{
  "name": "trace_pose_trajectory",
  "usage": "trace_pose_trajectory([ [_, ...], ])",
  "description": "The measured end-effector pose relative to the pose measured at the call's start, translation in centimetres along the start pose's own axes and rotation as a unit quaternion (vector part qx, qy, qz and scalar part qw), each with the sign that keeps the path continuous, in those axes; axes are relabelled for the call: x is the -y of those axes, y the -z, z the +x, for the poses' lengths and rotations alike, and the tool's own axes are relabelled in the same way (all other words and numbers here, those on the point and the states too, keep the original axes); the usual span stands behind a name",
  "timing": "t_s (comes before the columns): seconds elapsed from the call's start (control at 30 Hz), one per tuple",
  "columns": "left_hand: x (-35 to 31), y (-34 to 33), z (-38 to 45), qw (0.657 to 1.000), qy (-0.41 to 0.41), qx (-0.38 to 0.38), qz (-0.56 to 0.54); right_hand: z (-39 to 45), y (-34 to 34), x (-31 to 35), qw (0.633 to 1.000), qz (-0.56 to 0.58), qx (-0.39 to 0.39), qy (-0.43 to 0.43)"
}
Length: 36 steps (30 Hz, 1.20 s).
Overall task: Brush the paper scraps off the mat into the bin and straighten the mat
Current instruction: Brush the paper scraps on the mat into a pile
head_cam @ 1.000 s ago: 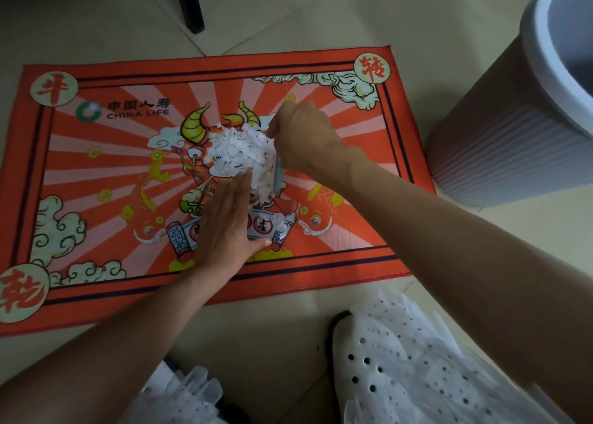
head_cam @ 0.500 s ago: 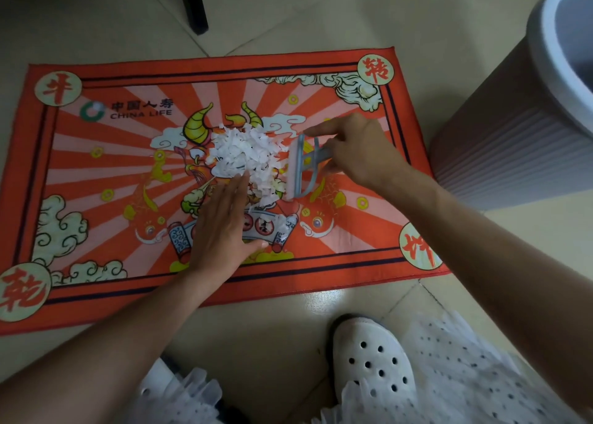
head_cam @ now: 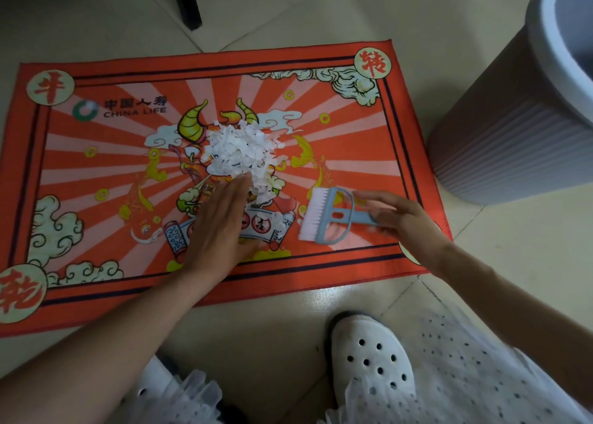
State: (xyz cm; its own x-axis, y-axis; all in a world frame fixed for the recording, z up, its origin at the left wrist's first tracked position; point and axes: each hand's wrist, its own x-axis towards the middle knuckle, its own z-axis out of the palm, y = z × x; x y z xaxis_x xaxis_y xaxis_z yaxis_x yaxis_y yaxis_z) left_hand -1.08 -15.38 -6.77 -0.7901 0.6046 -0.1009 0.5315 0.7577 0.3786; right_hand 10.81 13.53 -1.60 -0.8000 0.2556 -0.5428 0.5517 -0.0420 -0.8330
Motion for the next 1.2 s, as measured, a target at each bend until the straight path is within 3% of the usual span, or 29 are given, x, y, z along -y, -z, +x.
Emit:
trace_pose_trajectory([
  [0.1,0.0,-0.1,0.1,1.0,0.002,-0.003,0.005,-0.9,0.7,-2.4,1.0,-0.029,-0.004,-0.003],
  [0.2,0.0,-0.2,0.1,1.0,0.002,-0.008,0.006,-1.7,0.9,-3.5,0.975,-0.21,0.006,0.075],
  [0.3,0.0,-0.2,0.0,1.0,-0.004,-0.013,0.005,-2.1,0.1,-3.3,0.881,-0.431,0.034,0.195],
  [0.37,0.0,-0.1,0.0,1.0,0.0,-0.01,0.0,-2.1,-0.7,-3.2,0.822,-0.523,0.043,0.222],
  [0.5,0.0,-0.1,0.0,1.0,-0.001,-0.012,-0.002,-1.8,-1.6,-3.8,0.775,-0.594,0.036,0.212],
  [0.8,0.5,0.4,-0.1,1.0,-0.01,-0.009,-0.023,-1.4,-2.7,-3.3,0.757,-0.618,0.042,0.208],
  [1.2,0.7,0.6,-0.7,0.999,-0.003,0.004,-0.045,1.9,-8.9,-0.3,0.786,-0.588,0.022,0.192],
])
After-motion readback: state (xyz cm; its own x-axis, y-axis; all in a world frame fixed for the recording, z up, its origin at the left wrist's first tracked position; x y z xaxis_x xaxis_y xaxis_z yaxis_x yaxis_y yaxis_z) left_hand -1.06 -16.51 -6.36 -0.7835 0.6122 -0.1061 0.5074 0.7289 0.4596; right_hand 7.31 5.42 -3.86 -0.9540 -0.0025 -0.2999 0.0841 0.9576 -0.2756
